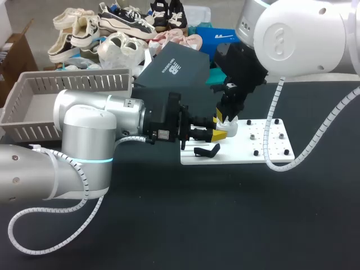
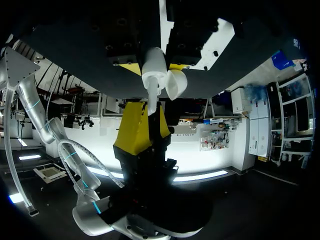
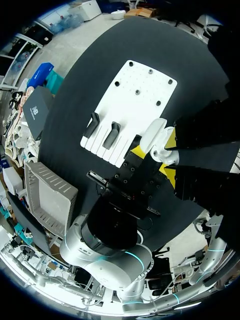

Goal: Pick up each earbud case from the left stands, insert the matching earbuds, close the lid, and place the case in the box.

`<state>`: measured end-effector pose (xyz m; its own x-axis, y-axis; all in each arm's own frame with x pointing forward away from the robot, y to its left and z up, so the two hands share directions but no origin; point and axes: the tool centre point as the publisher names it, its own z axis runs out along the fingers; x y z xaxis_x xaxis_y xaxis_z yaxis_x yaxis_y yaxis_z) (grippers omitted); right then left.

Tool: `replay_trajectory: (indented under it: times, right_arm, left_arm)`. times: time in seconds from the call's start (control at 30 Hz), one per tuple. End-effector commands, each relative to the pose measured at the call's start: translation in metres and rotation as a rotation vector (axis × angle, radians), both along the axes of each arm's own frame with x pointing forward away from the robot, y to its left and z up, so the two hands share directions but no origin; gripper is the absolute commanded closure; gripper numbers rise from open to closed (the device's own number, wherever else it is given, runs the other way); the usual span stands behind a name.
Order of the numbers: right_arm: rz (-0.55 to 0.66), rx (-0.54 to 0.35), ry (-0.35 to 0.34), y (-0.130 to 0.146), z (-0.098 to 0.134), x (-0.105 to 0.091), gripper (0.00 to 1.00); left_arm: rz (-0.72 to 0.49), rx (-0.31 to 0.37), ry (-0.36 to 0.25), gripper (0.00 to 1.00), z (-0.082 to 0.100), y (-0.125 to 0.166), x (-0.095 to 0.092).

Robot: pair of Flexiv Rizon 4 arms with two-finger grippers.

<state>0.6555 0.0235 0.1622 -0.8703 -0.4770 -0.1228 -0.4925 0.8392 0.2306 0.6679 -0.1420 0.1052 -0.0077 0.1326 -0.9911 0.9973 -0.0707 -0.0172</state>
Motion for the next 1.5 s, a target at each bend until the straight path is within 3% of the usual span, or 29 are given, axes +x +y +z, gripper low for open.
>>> replay_trajectory:
  times: [0.03,1.5]
  right_arm:
    - [-0.008,-0.002,-0.006,0.0004,-0.0021,0.0008,1.0]
    - [-0.016,-0.026,-0.034,0.0013,-0.0101,-0.0004,1.0]
  left_arm:
    - [0.0,0.0,-0.001,1.0,-0.0005,-0.0004,0.0002]
    - [0.0,0.0,-0.001,1.0,-0.0005,-0.0004,0.0002]
